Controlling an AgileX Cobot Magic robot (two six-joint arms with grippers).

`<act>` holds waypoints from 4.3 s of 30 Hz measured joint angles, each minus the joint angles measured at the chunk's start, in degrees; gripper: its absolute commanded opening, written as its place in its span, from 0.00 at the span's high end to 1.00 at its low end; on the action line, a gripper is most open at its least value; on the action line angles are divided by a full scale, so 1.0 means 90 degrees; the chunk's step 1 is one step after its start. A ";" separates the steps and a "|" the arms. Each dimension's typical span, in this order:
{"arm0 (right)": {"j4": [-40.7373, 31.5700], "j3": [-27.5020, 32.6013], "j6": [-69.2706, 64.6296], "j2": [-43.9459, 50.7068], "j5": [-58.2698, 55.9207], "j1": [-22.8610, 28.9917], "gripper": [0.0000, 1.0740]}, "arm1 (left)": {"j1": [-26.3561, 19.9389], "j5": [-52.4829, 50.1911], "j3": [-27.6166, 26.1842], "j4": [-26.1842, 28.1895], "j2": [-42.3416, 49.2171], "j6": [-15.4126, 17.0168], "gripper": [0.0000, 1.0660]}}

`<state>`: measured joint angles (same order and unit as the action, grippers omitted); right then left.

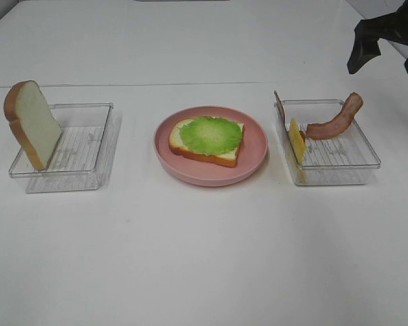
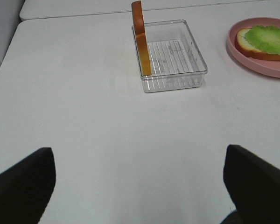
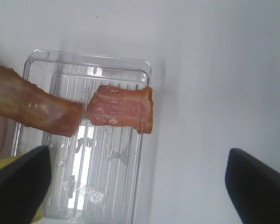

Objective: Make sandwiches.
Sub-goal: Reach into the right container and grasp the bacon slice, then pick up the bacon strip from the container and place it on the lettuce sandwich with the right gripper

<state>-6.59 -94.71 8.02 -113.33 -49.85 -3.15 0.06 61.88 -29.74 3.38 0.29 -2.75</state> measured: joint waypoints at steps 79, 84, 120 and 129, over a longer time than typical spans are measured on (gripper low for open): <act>-0.1572 -0.1401 0.0821 -0.0522 -0.0859 -0.0516 1.00 | 0.0000 0.0000 0.0000 0.0000 0.0000 -0.0025 0.16; -0.1630 -0.1401 0.0815 -0.0070 -0.0898 -0.0465 1.00 | 0.0000 0.0000 0.0000 0.0000 0.0000 -0.0025 0.16; -0.1006 -0.1401 0.0439 0.0076 -0.0554 0.3240 1.00 | 0.0000 0.0000 0.0000 0.0000 0.0000 -0.0025 0.16; -0.1171 -0.1401 0.0446 -0.0573 -0.0293 0.3393 1.00 | 0.0000 0.0000 0.0000 0.0000 0.0000 -0.0025 0.16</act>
<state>-17.13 -107.31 12.03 -118.49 -52.48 27.39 0.06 61.88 -29.74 3.38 0.29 -2.98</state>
